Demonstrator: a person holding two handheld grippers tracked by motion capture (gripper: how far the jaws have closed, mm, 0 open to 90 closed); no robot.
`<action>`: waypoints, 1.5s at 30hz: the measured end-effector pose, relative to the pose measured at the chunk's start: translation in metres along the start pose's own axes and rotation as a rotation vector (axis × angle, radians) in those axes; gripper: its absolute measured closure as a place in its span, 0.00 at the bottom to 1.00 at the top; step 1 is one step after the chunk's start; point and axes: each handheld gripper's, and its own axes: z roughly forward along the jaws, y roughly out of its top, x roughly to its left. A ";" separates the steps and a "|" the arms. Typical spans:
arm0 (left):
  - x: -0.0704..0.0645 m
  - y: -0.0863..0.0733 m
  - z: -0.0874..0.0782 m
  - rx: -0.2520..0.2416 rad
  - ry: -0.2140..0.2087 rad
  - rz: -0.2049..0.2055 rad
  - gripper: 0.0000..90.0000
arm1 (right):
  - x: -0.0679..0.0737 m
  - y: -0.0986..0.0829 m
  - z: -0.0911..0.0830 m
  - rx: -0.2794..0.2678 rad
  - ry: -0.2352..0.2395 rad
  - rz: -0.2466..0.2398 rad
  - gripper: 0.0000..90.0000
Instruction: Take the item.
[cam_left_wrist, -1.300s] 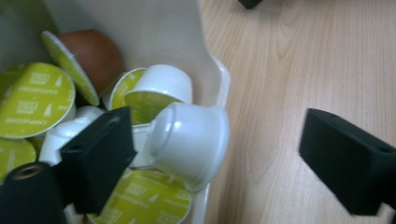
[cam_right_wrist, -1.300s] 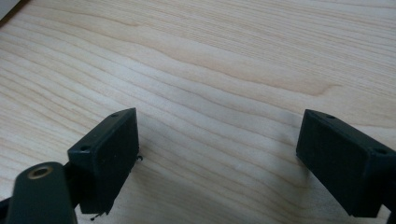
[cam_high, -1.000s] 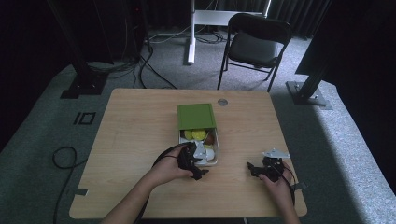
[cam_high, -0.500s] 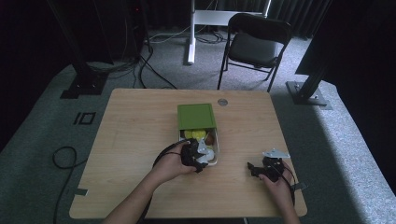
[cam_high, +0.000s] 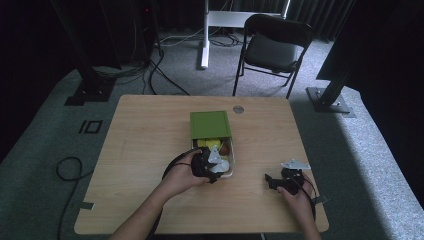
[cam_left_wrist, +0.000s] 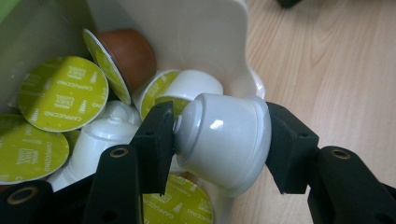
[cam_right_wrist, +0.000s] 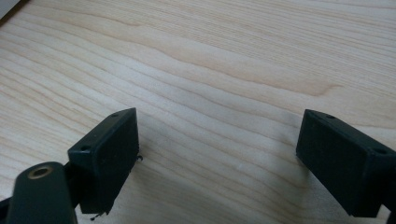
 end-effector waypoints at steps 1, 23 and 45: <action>0.000 0.001 -0.005 -0.018 0.008 -0.008 0.54 | 0.000 0.000 0.000 0.000 0.000 0.000 0.14; 0.018 -0.003 -0.074 -0.244 0.119 -0.080 0.54 | 0.000 0.000 0.000 0.001 0.000 0.000 0.14; 0.052 -0.078 -0.119 -0.404 0.376 -0.283 0.55 | 0.000 0.000 0.000 0.000 0.000 0.000 0.14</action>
